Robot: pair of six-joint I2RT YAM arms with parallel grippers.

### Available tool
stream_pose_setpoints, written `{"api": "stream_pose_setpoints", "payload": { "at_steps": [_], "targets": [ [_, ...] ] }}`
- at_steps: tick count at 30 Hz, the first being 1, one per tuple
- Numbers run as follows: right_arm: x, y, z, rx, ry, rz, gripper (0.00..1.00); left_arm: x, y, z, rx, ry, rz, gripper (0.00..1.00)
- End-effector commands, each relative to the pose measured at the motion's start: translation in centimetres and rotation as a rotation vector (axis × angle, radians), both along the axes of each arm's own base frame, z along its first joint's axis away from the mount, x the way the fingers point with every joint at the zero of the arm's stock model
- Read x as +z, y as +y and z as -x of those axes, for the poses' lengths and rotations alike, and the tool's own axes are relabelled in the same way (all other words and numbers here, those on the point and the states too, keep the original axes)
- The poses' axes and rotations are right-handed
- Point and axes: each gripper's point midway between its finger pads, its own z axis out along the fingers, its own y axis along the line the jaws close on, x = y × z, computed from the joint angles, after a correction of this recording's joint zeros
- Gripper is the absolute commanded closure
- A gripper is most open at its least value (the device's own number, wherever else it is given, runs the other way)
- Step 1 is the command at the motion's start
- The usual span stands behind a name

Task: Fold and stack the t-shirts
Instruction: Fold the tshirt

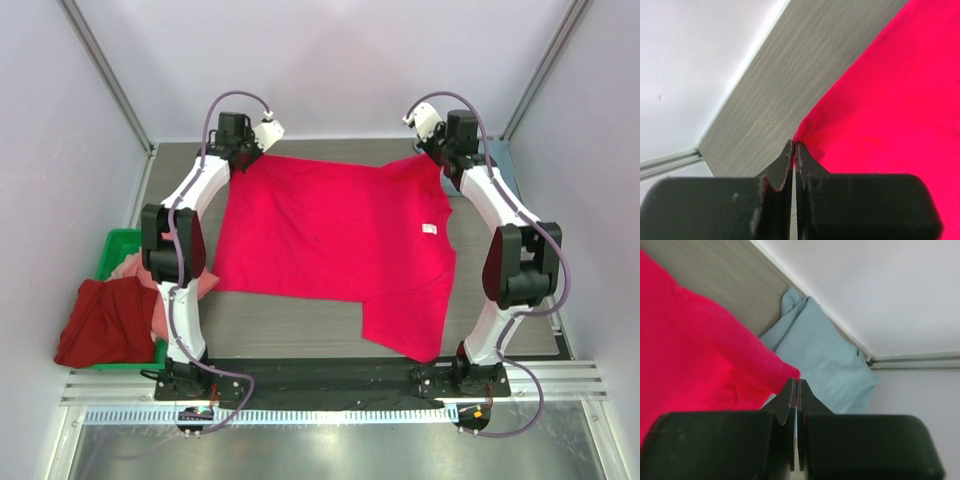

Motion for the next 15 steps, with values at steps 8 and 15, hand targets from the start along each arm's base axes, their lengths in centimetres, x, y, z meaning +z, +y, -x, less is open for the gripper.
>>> {"api": "stream_pose_setpoints", "payload": {
  "at_steps": [8,15],
  "targets": [
    [3.8,1.3,7.8,0.014,-0.027,-0.059,0.99,2.5,2.1,1.9,-0.063,-0.009,-0.027,1.00],
    [2.8,1.1,10.9,-0.006,0.004,-0.073,0.99,0.7,1.7,3.2,-0.132,0.060,-0.033,1.00]
  ]
}}
